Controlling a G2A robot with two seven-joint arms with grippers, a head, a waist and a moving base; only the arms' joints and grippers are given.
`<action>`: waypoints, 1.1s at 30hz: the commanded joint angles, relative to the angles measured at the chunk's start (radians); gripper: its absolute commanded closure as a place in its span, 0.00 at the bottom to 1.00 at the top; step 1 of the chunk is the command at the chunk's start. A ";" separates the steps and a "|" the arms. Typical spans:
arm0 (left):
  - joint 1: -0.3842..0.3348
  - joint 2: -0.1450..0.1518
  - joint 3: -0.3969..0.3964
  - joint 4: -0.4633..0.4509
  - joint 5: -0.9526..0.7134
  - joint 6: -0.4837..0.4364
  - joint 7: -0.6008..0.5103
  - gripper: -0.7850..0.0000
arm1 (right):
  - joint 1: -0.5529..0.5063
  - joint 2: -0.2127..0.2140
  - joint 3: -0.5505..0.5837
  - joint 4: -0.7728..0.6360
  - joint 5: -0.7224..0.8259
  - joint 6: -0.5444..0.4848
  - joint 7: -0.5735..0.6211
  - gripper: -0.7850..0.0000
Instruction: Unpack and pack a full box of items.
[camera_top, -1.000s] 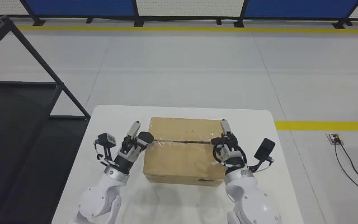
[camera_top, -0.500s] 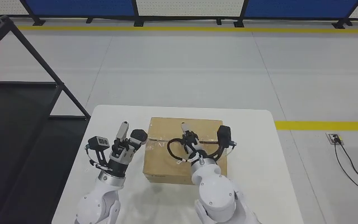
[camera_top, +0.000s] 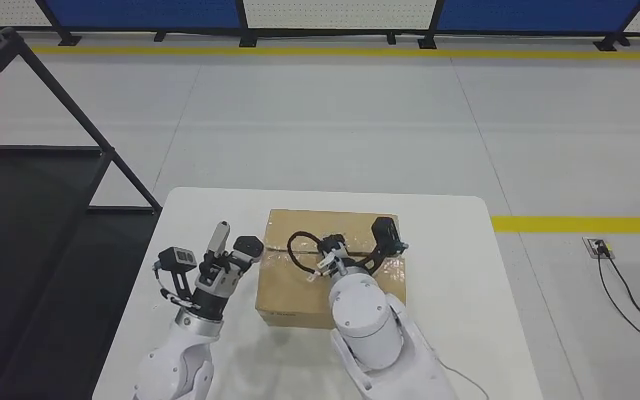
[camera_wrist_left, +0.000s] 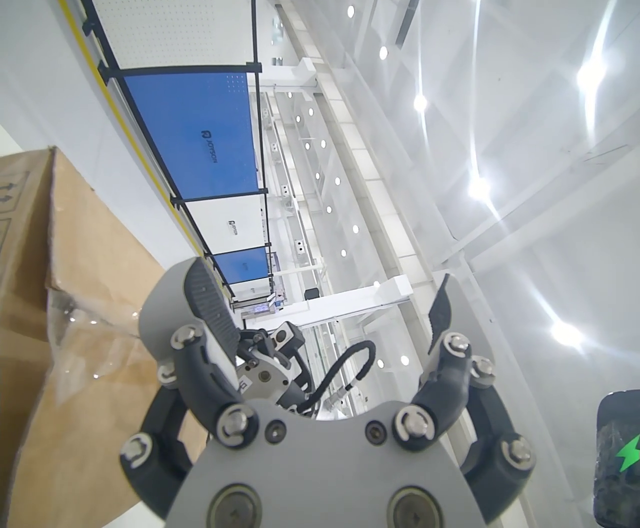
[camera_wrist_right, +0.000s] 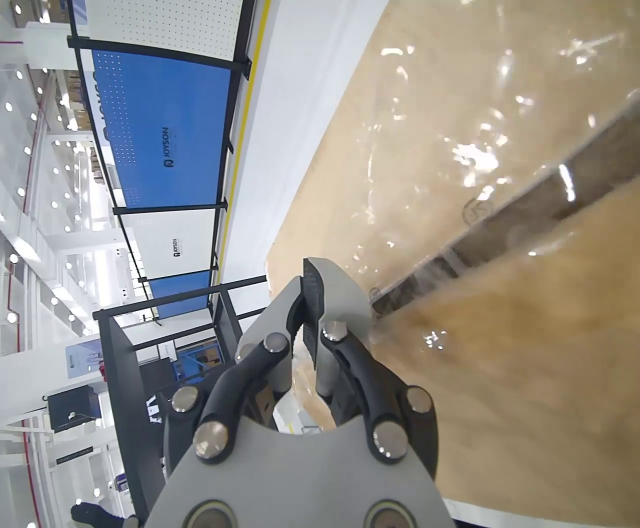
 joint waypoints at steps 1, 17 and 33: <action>-0.009 -0.001 0.006 0.010 0.000 0.004 -0.007 0.00 | 0.001 -0.004 0.002 0.010 -0.010 -0.010 -0.027 1.00; -0.051 -0.010 0.064 0.064 0.014 0.044 -0.043 0.00 | 0.035 -0.041 0.015 0.103 0.000 -0.001 -0.094 1.00; -0.109 -0.021 0.083 0.161 -0.020 0.111 -0.015 0.00 | -0.009 -0.058 -0.003 0.062 0.018 -0.071 -0.021 1.00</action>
